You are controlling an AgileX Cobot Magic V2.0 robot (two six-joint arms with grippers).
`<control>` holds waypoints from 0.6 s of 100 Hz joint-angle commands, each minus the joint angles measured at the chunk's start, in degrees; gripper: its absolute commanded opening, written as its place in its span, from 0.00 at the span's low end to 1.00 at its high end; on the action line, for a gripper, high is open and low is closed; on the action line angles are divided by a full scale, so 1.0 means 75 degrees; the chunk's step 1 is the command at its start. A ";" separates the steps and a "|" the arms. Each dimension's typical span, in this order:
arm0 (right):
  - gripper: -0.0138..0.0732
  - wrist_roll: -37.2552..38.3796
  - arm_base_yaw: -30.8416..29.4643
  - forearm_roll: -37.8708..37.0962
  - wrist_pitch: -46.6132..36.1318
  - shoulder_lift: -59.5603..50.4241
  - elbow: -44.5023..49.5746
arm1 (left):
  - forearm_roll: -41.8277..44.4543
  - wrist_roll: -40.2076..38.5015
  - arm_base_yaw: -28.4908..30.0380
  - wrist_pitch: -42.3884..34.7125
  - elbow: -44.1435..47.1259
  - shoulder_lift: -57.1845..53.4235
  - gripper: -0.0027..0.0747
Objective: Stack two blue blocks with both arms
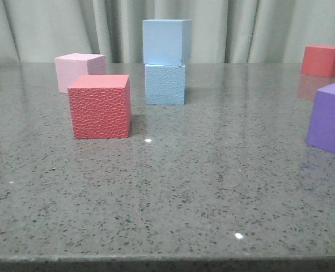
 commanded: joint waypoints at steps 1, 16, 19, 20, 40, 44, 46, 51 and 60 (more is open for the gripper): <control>0.03 -0.0035 -0.0050 -0.0282 -0.0554 0.0074 -0.0181 | -0.0069 0.0003 0.0013 -0.0671 0.0035 -0.0252 0.01; 0.03 -0.0035 -0.0050 -0.0410 -0.0520 0.0074 -0.0181 | -0.0069 0.0003 0.0013 -0.0671 0.0035 -0.0252 0.01; 0.03 -0.0035 -0.0050 -0.0410 -0.0521 0.0074 -0.0181 | -0.0069 0.0003 0.0013 -0.0671 0.0035 -0.0252 0.01; 0.03 -0.0035 -0.0050 -0.0410 -0.0527 0.0074 -0.0181 | -0.0069 0.0003 0.0013 -0.0671 0.0035 -0.0252 0.01; 0.03 -0.0035 -0.0362 -0.0410 -0.0974 0.0084 0.0097 | -0.0069 0.0003 0.0013 -0.0671 0.0035 -0.0252 0.01; 0.03 -0.0035 -0.0584 -0.0400 -0.1286 0.0084 0.0282 | -0.0069 0.0003 0.0013 -0.0671 0.0035 -0.0252 0.01; 0.03 -0.0035 -0.0668 -0.0370 -0.1447 0.0084 0.0380 | -0.0069 0.0003 0.0013 -0.0671 0.0035 -0.0252 0.01; 0.03 -0.0111 -0.1028 -0.0262 -0.1889 0.0084 0.0619 | -0.0069 0.0003 0.0013 -0.0671 0.0035 -0.0252 0.01; 0.03 -0.0379 -0.1573 0.0197 -0.2798 0.0084 0.1114 | -0.0069 0.0003 0.0013 -0.0671 0.0035 -0.0252 0.01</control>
